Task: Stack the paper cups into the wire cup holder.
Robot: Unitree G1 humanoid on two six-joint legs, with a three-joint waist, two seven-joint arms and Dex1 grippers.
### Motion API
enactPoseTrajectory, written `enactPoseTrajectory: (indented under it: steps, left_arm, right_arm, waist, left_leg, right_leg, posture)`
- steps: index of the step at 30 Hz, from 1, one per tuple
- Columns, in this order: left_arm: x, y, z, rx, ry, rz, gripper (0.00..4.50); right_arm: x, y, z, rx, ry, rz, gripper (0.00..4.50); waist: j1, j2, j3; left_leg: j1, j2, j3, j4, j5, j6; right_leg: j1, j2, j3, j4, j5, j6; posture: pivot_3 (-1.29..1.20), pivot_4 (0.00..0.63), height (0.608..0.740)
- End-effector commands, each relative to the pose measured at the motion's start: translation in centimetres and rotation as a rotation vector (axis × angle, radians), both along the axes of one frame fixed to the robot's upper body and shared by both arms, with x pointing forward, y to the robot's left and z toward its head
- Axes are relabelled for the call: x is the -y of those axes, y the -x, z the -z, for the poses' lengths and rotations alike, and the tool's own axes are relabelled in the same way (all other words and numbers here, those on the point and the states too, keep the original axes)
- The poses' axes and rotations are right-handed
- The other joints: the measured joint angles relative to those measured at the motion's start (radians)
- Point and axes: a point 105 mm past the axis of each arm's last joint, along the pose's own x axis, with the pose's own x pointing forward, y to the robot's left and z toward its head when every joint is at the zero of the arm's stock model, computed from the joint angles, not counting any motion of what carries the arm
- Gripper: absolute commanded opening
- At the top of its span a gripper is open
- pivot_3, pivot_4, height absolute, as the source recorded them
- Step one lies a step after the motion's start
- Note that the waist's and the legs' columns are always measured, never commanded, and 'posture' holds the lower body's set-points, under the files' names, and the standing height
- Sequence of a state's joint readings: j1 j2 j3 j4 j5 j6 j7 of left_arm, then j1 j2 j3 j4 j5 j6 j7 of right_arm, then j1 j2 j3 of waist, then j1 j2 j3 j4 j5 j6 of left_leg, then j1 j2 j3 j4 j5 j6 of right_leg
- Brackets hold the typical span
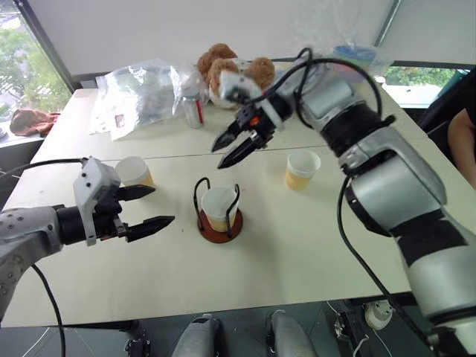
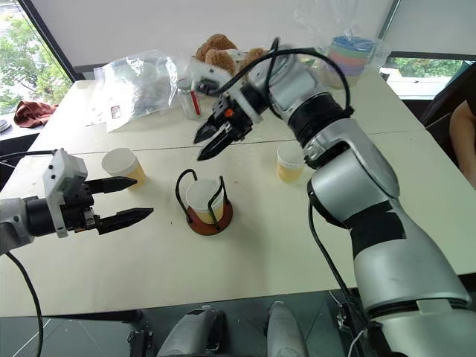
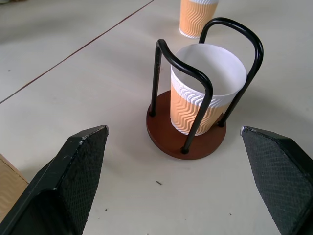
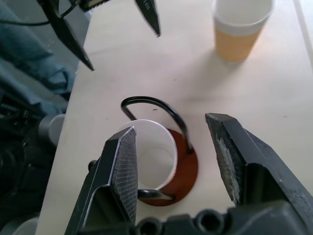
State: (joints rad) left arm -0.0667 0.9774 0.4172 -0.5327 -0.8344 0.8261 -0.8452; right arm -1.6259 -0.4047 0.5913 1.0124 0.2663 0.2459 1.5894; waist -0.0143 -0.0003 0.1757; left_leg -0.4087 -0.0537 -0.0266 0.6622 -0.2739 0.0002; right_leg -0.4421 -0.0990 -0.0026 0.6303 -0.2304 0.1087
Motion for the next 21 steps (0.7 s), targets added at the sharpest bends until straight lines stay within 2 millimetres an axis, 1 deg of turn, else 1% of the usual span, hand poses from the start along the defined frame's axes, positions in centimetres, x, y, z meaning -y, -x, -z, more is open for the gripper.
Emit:
enactPoseTrajectory:
  steps: [1,2,3,6,9,11,13,16,19,21]
  left_arm:
    - [0.8,0.5,-2.4,0.064,0.015,0.056,4.5]
    - [1.1,0.6,-2.8,0.066,0.018,0.078,4.5]
    - [1.4,0.7,-3.1,0.068,0.017,0.096,4.5]
    - [2.2,1.0,-4.2,0.076,0.026,0.148,4.5]
    - [2.3,0.7,-4.6,0.077,0.024,0.152,4.5]
    - [2.0,0.3,-4.3,0.064,0.022,0.141,4.5]
    - [1.7,0.0,-3.8,0.048,0.0,0.135,4.5]
    - [1.6,-0.3,-3.7,0.04,-0.001,0.142,4.5]
    - [1.5,-0.5,-3.6,0.037,-0.009,0.145,4.5]
    - [1.3,-0.6,-3.6,0.036,-0.008,0.142,4.5]
  right_arm:
    - [5.0,-2.3,-2.2,0.243,-0.02,0.161,2.41]
    - [7.1,-2.8,-1.5,0.288,0.026,0.206,2.41]
    - [8.7,-3.0,-0.8,0.313,0.069,0.23,2.41]
    - [12.0,-2.9,1.2,0.314,0.138,0.293,2.41]
    - [14.8,-2.9,3.3,0.345,0.199,0.37,2.41]
    - [15.3,-2.4,4.1,0.307,0.168,0.397,2.41]
    - [15.3,-2.1,4.4,0.294,0.138,0.413,2.41]
    - [15.1,-1.8,4.8,0.292,0.134,0.416,2.41]
    - [14.8,-1.5,4.9,0.279,0.12,0.414,2.41]
    - [14.8,-1.7,4.4,0.295,0.104,0.433,2.41]
  waist:
    - [0.004,-0.001,0.0]
    - [0.006,-0.002,-0.001]
    - [0.006,-0.003,-0.002]
    - [-0.003,-0.003,-0.001]
    - [-0.014,-0.001,0.0]
    - [-0.023,0.002,0.001]
    - [-0.031,0.002,0.001]
    - [-0.029,0.002,0.001]
    - [-0.021,0.002,0.001]
    - [-0.013,0.002,0.001]
  left_leg:
    - [0.0,0.0,0.0,0.0,0.0,0.0]
    - [0.0,-0.001,-0.001,0.0,0.0,0.0]
    - [0.0,-0.001,-0.002,0.0,0.0,0.0]
    - [0.0,-0.001,0.0,0.001,0.0,0.0]
    - [0.0,0.0,0.003,0.0,0.0,0.001]
    - [0.0,0.001,0.003,0.0,0.0,0.0]
    - [0.0,0.002,0.003,0.0,0.0,0.0]
    - [0.001,0.002,0.005,0.001,0.0,0.001]
    - [0.001,0.002,0.004,0.001,-0.001,0.003]
    - [0.001,0.002,0.004,0.001,-0.001,0.003]
  right_leg:
    - [0.0,0.0,0.0,0.0,0.0,0.0]
    - [0.0,0.0,0.0,0.0,0.0,0.0]
    - [0.001,0.0,0.0,0.0,0.0,0.0]
    - [0.002,0.0,0.0,-0.001,0.0,0.0]
    - [0.0,0.0,0.0,-0.001,0.0,0.0]
    - [-0.001,0.001,0.001,0.0,0.0,0.0]
    - [-0.001,0.001,0.001,0.0,0.0,0.0]
    - [0.0,0.002,0.002,0.001,0.0,0.0]
    - [0.0,0.002,0.001,0.0,0.0,0.0]
    - [0.001,0.001,0.001,0.0,0.0,0.0]
  posture:
    - [0.0,0.15,0.74]
    - [0.0,0.15,0.74]
    - [0.0,0.15,0.74]
    - [0.0,0.15,0.74]
    - [0.0,0.15,0.74]
    - [0.0,0.15,0.74]
    - [0.0,0.15,0.74]
    - [0.0,0.15,0.74]
    - [0.0,0.15,0.74]
    - [0.0,0.15,0.74]
